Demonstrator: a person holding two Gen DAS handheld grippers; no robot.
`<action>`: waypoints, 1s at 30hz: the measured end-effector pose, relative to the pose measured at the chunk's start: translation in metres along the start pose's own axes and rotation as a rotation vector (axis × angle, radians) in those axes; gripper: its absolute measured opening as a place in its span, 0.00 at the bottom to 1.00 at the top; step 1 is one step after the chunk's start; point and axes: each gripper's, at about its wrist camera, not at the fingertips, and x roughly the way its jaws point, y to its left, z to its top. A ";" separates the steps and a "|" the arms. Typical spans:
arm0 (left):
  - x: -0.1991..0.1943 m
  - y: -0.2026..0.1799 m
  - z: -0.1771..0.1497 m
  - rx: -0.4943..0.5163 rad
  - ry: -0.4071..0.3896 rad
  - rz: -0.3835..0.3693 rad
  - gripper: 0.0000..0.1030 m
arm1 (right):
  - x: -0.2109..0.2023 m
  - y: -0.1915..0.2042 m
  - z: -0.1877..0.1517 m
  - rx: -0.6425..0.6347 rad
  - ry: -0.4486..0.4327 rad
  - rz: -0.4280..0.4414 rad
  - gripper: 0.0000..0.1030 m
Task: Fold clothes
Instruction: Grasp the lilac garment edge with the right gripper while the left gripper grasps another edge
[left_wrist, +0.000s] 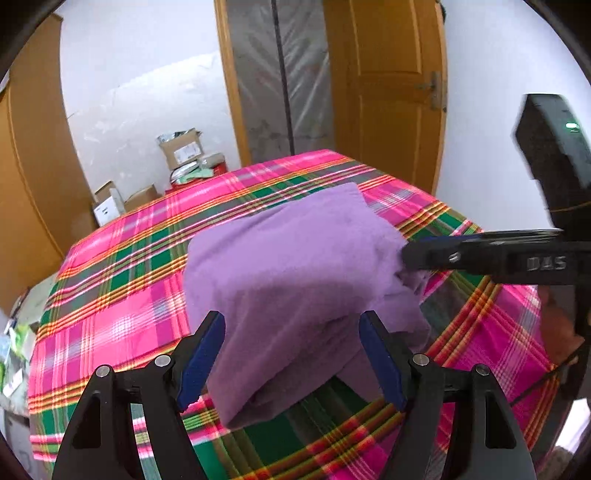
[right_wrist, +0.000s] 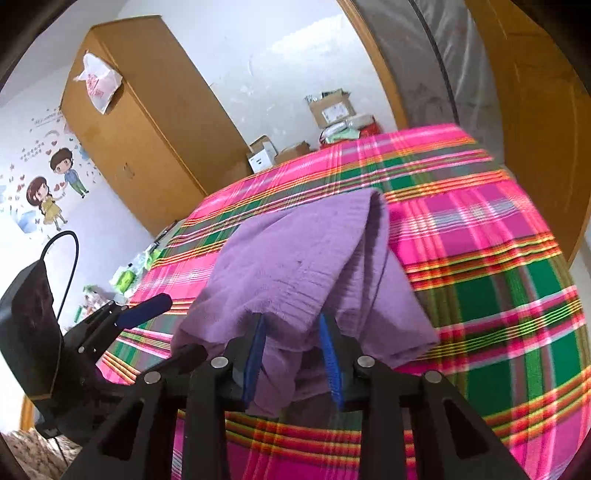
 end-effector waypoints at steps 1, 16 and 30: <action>0.001 0.000 0.001 0.007 0.001 -0.001 0.74 | 0.001 -0.001 0.001 0.005 0.000 0.013 0.30; 0.014 0.001 0.024 0.035 -0.022 -0.009 0.75 | -0.015 0.019 0.031 -0.024 -0.110 0.143 0.05; 0.047 0.022 0.044 -0.073 0.067 -0.077 0.17 | -0.001 0.009 0.030 0.018 -0.069 0.184 0.08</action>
